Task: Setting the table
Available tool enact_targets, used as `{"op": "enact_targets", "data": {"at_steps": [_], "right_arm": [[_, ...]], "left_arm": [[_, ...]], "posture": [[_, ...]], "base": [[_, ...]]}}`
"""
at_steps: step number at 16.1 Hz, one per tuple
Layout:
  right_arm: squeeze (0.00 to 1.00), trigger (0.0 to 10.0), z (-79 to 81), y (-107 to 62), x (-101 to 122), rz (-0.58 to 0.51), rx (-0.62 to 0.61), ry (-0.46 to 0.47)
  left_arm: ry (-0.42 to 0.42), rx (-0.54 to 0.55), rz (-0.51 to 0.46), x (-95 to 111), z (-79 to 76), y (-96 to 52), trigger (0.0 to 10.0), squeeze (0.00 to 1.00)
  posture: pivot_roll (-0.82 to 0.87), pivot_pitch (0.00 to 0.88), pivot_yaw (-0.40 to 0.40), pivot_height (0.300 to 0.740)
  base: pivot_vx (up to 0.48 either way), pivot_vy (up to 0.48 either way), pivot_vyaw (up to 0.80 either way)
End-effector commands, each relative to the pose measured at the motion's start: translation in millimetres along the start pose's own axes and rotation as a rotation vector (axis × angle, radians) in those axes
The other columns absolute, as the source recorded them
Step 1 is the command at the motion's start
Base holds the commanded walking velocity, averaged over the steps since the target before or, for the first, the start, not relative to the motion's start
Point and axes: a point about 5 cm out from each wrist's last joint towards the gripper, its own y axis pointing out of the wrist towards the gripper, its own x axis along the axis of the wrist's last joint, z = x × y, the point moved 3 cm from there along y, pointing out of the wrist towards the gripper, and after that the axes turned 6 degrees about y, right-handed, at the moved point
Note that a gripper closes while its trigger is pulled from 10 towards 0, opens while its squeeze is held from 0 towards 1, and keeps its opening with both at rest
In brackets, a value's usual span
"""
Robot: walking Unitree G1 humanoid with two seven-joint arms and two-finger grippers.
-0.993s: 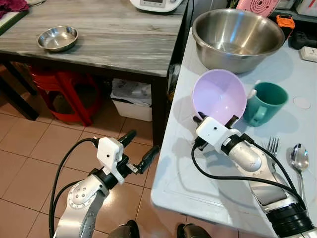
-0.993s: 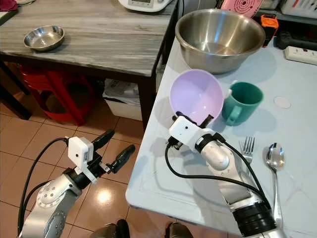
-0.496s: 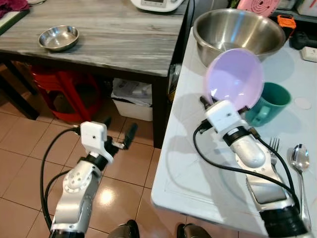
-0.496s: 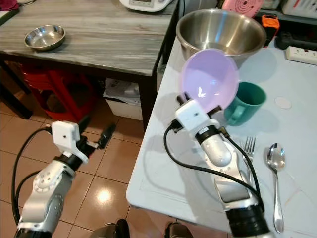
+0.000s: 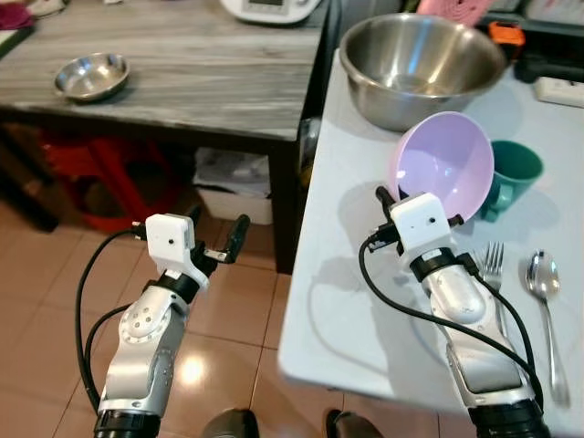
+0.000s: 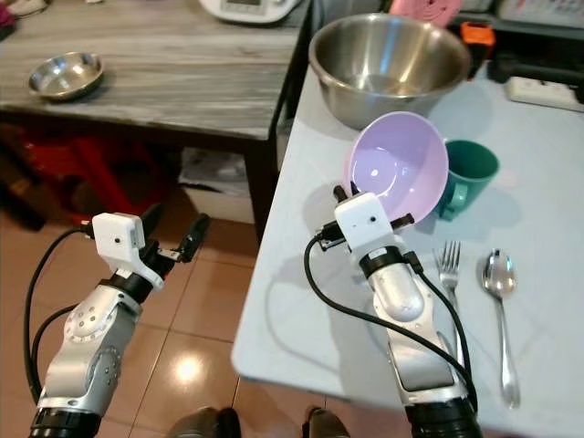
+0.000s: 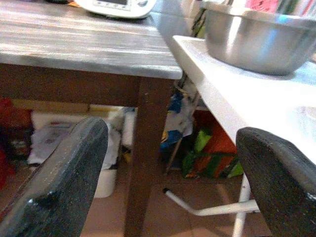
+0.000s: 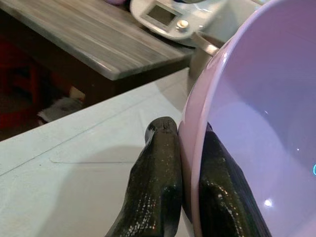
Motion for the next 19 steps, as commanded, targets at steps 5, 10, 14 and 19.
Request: {"op": "enact_targets", "data": {"at_steps": [5, 10, 14, 19], "right_arm": [[0.0, 10.0, 3.9, 1.0, 10.1, -0.042, 0.004, 0.016], [0.0, 10.0, 5.4, 1.0, 11.8, -0.055, 0.003, 0.017], [0.0, 10.0, 5.3, 0.8, 12.2, -0.061, 0.003, 0.012], [0.0, 10.0, 6.0, 1.4, 13.9, -0.074, 0.002, -0.001]], "left_arm": [[0.018, 0.02, 0.011, -2.2, 5.8, -1.1, 10.0, 0.0], [0.021, 0.018, 0.01, -2.5, 4.9, 0.2, 10.0, 0.0], [0.025, 0.02, 0.01, -2.6, 4.9, 0.9, 10.0, 0.0], [0.034, 0.027, 0.013, -4.0, 4.9, 2.2, 10.0, 0.0]], "posture": [[-0.15, 0.171, 0.032, 0.74], [-0.15, 0.173, 0.035, 0.74], [-0.15, 0.174, 0.037, 0.74], [-0.15, 0.173, 0.04, 0.74]], "base": [[0.0, 0.385, -0.6], [0.0, 0.403, 0.0], [0.0, 0.402, 0.0], [0.0, 0.412, 0.0]]}}
